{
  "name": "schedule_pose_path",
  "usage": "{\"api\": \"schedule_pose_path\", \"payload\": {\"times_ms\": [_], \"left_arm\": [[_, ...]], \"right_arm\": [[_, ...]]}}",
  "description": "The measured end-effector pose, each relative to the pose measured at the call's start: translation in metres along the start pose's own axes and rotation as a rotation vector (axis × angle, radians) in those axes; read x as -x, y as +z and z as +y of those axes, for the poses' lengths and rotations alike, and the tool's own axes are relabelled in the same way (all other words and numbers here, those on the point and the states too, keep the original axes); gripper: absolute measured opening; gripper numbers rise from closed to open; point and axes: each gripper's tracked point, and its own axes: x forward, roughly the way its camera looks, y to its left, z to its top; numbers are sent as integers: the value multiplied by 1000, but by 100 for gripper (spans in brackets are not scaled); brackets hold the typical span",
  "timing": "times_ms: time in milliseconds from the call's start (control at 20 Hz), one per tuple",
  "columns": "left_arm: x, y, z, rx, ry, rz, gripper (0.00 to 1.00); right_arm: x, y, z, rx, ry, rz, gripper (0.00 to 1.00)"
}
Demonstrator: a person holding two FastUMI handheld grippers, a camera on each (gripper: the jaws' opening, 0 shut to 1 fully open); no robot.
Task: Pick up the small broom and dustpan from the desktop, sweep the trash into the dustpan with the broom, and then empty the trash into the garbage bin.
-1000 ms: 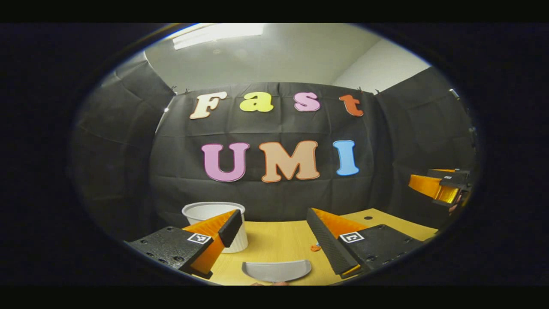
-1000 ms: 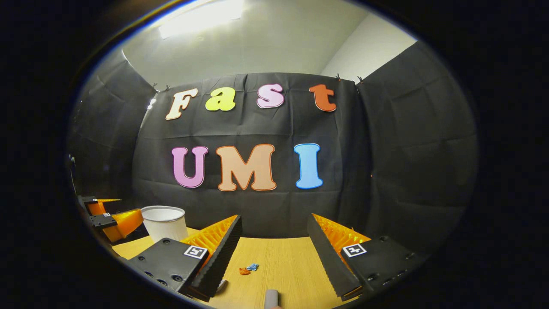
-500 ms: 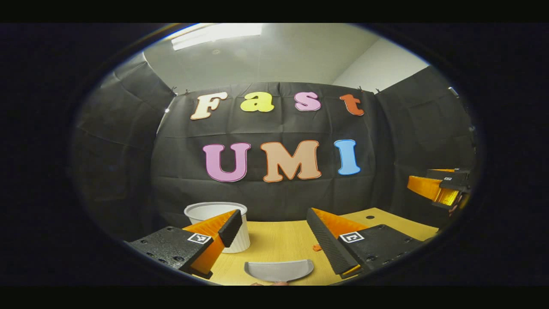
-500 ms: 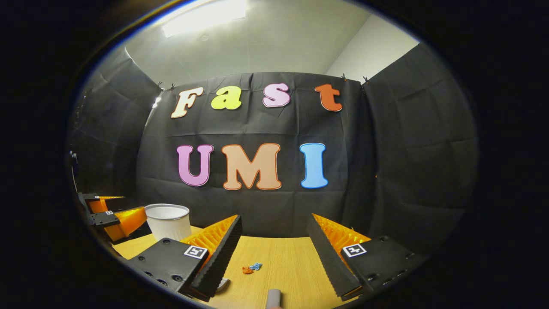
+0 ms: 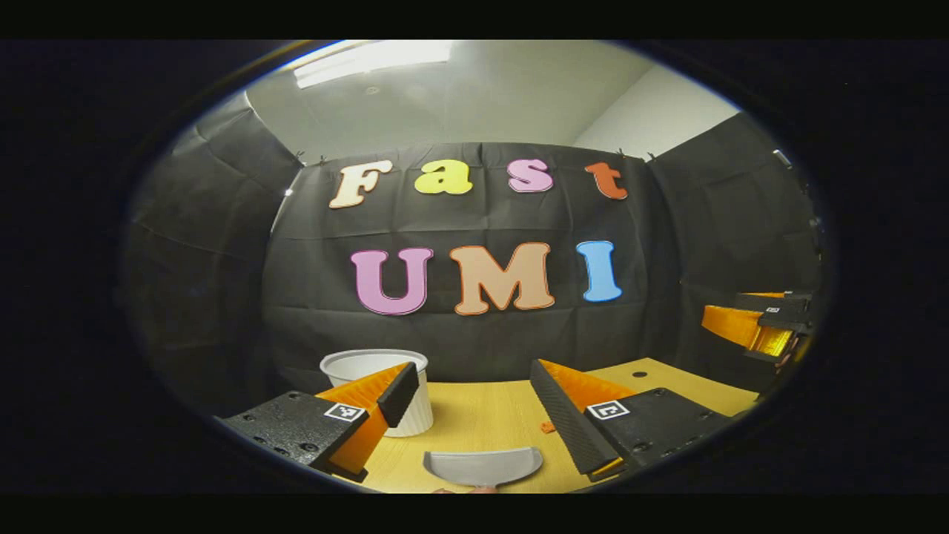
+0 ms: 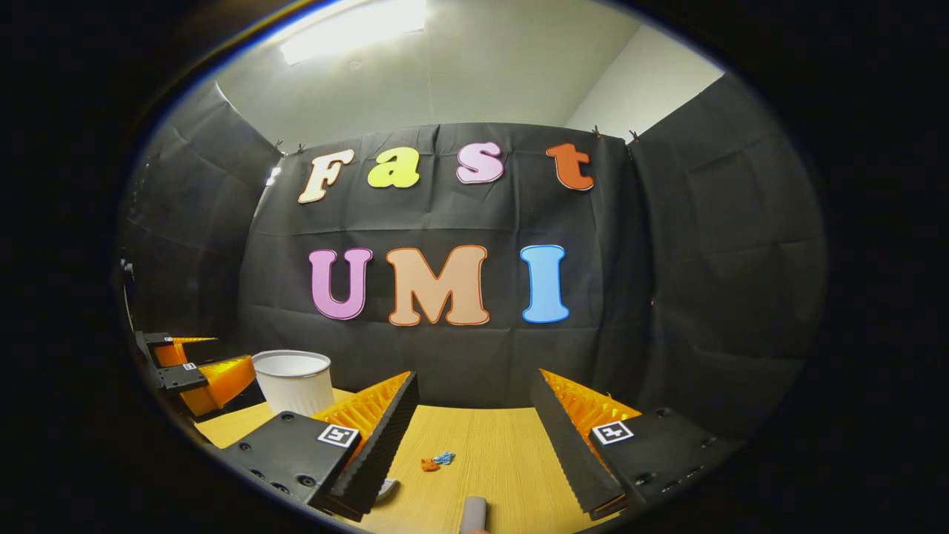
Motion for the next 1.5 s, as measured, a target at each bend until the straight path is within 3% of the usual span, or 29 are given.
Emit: {"api": "schedule_pose_path", "payload": {"times_ms": [800, 1100, 1250, 1500], "left_arm": [[9, -3, -14, -26, 32, 12, 92], [12, -16, -16, -51, 55, 49, 94], [15, -48, -30, -70, 13, 140, 94], [37, -126, -32, -44, -8, 345, 94]], "right_arm": [[1, -13, -26, 12, 30, 40, 98], [4, -26, -30, -1, 84, 78, 98], [5, -57, -24, -13, 140, 175, 98], [7, -146, -17, 47, 188, 455, 98]]}}
